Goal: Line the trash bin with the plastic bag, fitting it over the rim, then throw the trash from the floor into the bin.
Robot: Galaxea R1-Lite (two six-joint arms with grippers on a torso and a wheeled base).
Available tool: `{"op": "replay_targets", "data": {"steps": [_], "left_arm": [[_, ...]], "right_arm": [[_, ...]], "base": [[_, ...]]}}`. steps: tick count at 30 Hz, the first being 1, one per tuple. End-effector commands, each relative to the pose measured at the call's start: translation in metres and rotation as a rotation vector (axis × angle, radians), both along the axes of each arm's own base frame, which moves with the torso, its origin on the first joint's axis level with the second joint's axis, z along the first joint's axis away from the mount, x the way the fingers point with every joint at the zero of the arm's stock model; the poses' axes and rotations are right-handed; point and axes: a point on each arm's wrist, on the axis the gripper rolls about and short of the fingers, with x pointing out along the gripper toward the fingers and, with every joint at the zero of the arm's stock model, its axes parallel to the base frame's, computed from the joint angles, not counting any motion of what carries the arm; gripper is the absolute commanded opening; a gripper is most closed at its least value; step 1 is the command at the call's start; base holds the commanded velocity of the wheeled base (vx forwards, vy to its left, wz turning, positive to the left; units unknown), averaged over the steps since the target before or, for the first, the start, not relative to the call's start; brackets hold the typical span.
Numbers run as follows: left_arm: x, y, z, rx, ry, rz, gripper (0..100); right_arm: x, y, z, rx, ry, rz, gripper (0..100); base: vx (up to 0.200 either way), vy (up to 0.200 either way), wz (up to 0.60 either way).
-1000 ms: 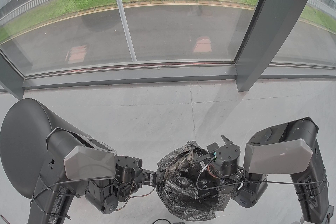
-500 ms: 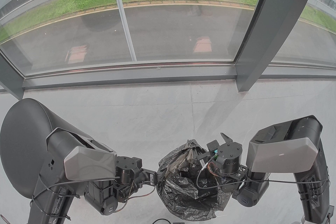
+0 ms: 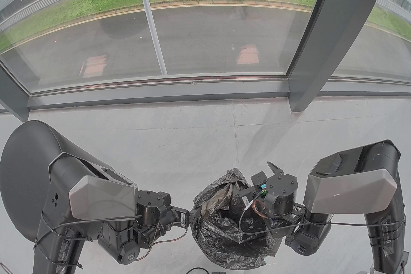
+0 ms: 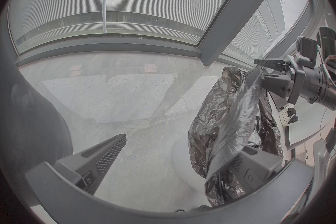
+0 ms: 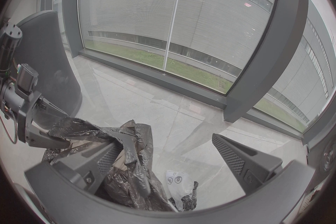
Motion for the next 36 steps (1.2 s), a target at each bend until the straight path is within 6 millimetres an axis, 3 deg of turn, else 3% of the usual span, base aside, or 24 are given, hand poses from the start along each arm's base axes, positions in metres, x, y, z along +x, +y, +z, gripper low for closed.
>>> {"op": "replay_targets", "data": {"steps": [1,14,17,24,30,36], "left_arm": [[-0.001,0.0,0.013,-0.014,-0.025,0.001,100],[-0.011,0.003,0.03,-0.02,-0.04,-0.009,100],[-0.015,0.006,0.048,-0.037,-0.074,-0.011,100],[-0.025,0.013,0.069,-0.052,-0.103,-0.009,100],[-0.029,0.015,0.071,-0.049,-0.097,-0.011,100],[-0.03,0.013,0.066,-0.044,-0.081,-0.017,100]], "right_arm": [[0.003,-0.005,0.008,0.021,-0.025,-0.015,100],[-0.002,-0.002,0.008,0.024,-0.017,-0.001,100],[-0.005,-0.005,0.021,0.038,-0.037,-0.002,100],[-0.008,-0.009,0.029,0.05,-0.045,-0.005,100],[-0.037,-0.004,0.007,-0.032,0.048,0.082,100],[-0.041,-0.004,-0.025,-0.097,0.129,0.127,100]], "base": [[0.0,0.0,0.0],[0.0,0.0,0.0],[0.0,0.0,0.0],[0.0,0.0,0.0],[0.0,0.0,0.0],[0.0,0.0,0.0]]}}
